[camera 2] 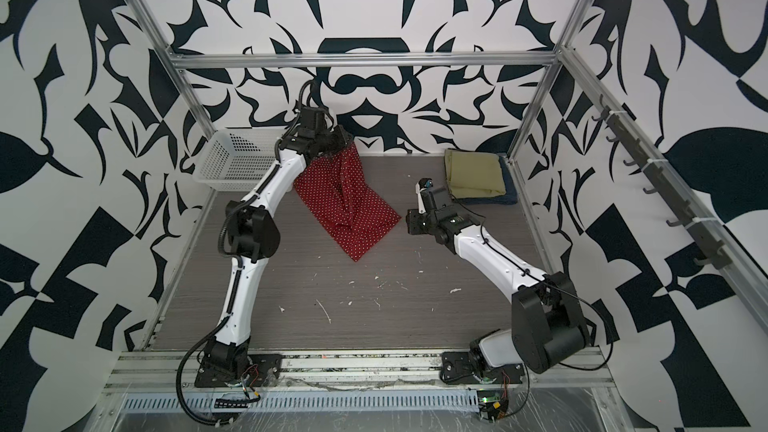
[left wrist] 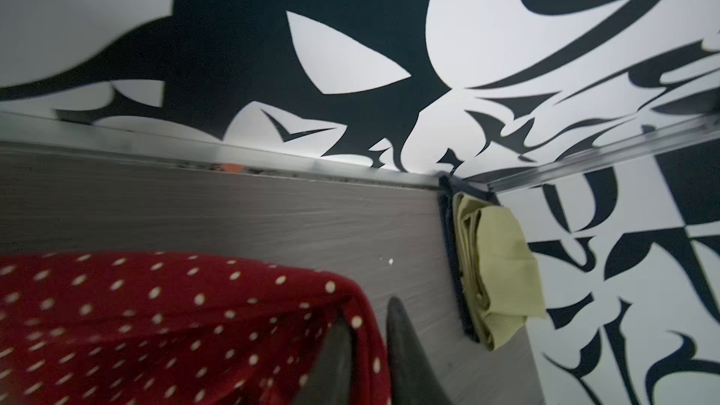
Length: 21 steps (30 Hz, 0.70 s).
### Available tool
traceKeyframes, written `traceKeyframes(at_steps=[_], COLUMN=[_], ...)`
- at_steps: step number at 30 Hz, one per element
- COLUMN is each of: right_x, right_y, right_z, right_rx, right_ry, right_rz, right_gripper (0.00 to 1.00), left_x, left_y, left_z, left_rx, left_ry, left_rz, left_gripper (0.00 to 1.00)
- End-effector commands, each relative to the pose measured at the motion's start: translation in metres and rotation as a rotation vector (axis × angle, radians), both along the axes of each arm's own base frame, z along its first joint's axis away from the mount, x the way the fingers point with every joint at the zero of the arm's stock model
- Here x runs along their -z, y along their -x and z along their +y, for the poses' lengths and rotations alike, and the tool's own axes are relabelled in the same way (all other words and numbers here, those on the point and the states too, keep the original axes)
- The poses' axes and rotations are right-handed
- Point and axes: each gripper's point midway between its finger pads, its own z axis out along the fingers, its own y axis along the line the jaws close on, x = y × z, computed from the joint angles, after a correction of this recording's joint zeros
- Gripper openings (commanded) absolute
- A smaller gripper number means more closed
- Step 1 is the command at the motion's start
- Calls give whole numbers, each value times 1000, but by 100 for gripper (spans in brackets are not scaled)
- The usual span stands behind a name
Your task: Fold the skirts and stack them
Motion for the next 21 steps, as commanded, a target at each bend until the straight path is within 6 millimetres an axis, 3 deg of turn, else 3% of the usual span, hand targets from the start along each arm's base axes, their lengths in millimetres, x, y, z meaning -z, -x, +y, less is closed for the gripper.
traceKeyframes(at_steps=[1, 3, 5, 6, 7, 10, 13, 16, 18, 21], right_x=[-17, -18, -22, -25, -27, -32, -29, -20, -10, 1], right_y=[-5, -5, -3, -2, -2, -1, 0, -6, -13, -25], right_z=[3, 10, 20, 27, 32, 49, 64, 80, 90, 107], right_rx=[0, -33, -95, -135, -170, -269, -338, -372, -379, -374], right_ry=[-56, -83, -107, -120, -136, -138, -50, 22, 16, -19], right_rz=[-50, -53, -62, -74, -85, -110, -143, -165, -144, -102], right_gripper=[49, 49, 49, 49, 49, 51, 52, 54, 56, 60], left_x=[-15, -34, -61, -72, -85, -125, -137, -130, -123, -91], left_y=[-16, -26, -32, -33, -33, -16, 10, 49, 85, 138], left_z=[-32, -39, -37, -34, -30, -24, -9, 21, 46, 74], left_rx=[51, 49, 28, 13, -3, 52, 50, -29, -90, -162], left_ry=[224, 298, 329, 333, 329, 285, 159, 41, -15, -109], left_rz=[-61, -167, -281, -321, -355, -439, -443, -432, -424, -352], left_gripper=[26, 40, 70, 90, 100, 98, 99, 99, 99, 98])
